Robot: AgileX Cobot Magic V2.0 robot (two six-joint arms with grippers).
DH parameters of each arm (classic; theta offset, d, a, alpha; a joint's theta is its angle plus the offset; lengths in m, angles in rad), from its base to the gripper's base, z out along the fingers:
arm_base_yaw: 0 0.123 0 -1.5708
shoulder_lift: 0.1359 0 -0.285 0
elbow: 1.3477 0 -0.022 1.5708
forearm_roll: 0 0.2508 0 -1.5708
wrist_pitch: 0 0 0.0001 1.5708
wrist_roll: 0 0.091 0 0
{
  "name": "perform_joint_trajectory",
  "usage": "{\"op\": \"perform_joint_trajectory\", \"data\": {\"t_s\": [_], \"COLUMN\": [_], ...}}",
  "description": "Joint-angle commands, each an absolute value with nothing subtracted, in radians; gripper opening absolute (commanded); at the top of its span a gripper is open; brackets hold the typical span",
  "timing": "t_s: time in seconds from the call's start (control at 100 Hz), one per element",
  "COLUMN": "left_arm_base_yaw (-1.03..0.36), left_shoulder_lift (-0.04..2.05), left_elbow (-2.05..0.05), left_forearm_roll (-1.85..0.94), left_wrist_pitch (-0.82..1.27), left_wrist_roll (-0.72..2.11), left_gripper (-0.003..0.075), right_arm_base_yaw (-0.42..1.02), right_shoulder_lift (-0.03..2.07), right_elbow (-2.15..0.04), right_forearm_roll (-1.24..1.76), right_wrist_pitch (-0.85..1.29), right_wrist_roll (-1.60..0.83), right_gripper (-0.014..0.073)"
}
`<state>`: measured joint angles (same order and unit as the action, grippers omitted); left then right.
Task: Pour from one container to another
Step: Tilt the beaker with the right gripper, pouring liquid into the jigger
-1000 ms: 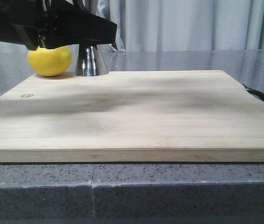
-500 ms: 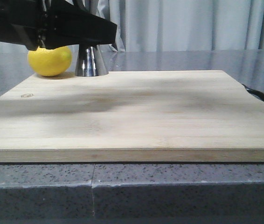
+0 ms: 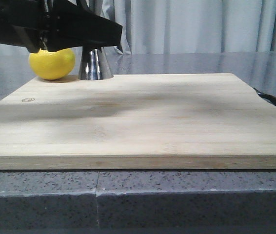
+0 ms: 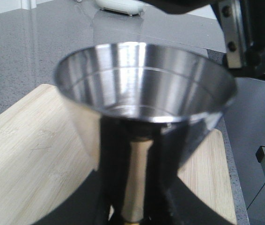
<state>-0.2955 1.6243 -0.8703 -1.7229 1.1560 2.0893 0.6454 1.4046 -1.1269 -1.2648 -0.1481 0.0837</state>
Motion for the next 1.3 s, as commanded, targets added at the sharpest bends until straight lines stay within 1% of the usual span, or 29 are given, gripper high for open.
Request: {"op": "perform_joint_trajectory", "data": {"t_s": [0.0,1.29], "left_arm_base_yaw": [-0.303,-0.303], "left_shoulder_lift": [1.581,1.581], "left_elbow": [-0.898,-0.898], "left_forearm_roll": [-1.785,-1.785], "left_wrist_pitch": [1.284,1.284], "left_wrist_roll": [2.081,2.081], "left_gripper": [-0.0019,-0.0019], "right_arm_base_yaw": [0.646,0.646], "right_shoulder_lift": [1.36,1.36], "right_elbow": [-1.163,-1.163], "right_forearm_roll": [-1.285,-1.462], "right_wrist_pitch": [-0.185,-0.171], "right_wrist_roll": [0.082,0.082], "right_gripper": [0.0222,0.0222]}}
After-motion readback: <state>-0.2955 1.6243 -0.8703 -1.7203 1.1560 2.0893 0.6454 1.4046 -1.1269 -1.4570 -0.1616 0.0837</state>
